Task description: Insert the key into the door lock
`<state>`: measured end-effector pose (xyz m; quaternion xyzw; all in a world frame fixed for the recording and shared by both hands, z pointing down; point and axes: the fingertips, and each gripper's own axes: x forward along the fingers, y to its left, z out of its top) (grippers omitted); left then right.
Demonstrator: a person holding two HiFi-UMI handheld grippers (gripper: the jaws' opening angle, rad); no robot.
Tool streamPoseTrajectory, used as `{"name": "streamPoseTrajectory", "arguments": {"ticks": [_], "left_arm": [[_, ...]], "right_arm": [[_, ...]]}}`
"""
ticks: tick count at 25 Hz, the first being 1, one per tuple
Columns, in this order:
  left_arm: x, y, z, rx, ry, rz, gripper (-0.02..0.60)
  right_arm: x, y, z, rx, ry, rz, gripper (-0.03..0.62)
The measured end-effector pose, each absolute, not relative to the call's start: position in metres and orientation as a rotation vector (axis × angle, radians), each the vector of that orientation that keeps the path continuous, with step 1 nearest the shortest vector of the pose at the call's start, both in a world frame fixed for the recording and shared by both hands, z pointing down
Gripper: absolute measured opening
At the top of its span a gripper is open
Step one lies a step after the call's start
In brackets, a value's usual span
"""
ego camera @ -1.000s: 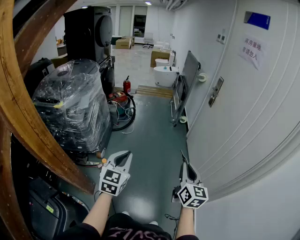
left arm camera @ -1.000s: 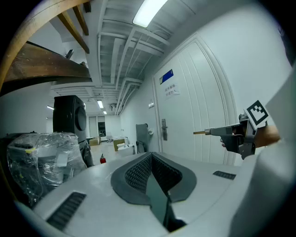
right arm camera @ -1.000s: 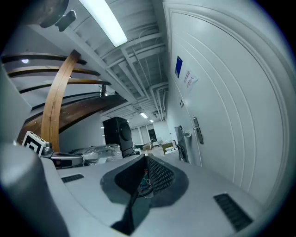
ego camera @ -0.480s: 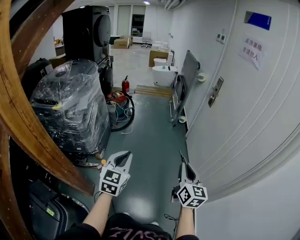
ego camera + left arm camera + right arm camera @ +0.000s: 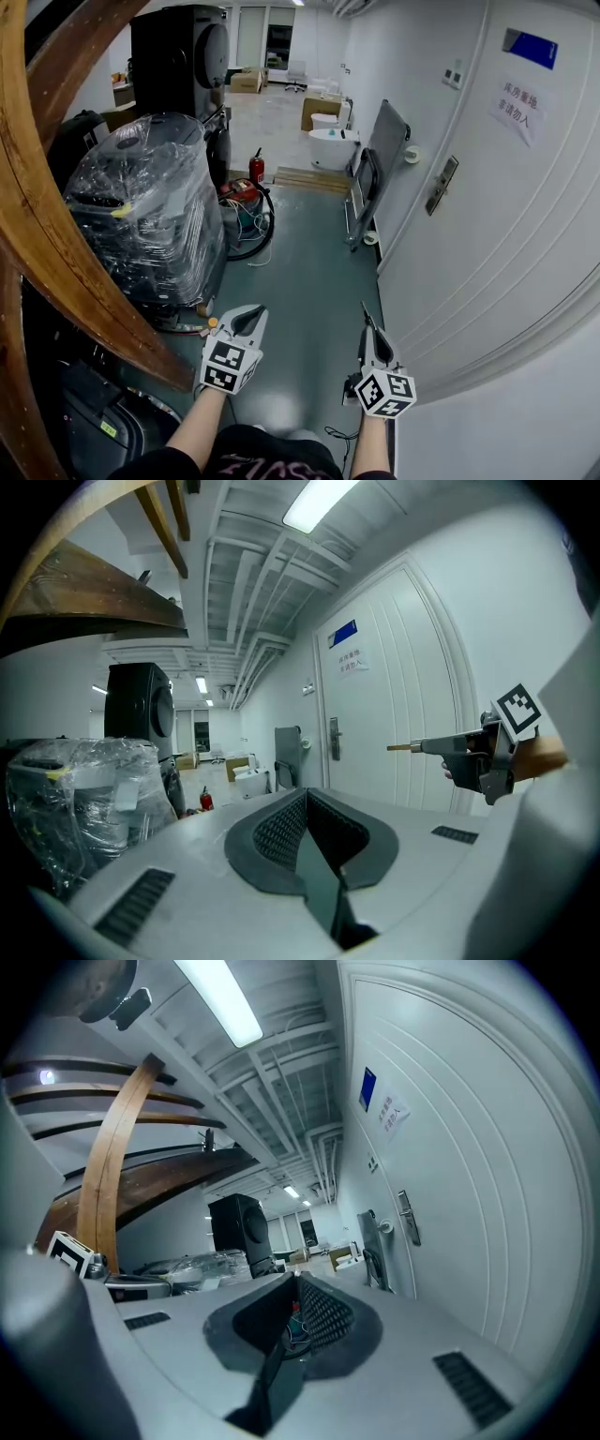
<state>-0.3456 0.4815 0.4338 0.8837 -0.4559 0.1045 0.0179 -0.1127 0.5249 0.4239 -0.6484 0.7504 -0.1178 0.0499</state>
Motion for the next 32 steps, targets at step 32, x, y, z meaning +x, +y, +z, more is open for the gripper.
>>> {"name": "streamPoseTrajectory", "arguments": {"ticks": [32], "left_arm": [[-0.321,0.291,0.482,2.722,-1.345,0.412,0.013]], "right_arm": [[-0.094,0.319,0.455,-1.935,2.247,-0.425,0.078]]}}
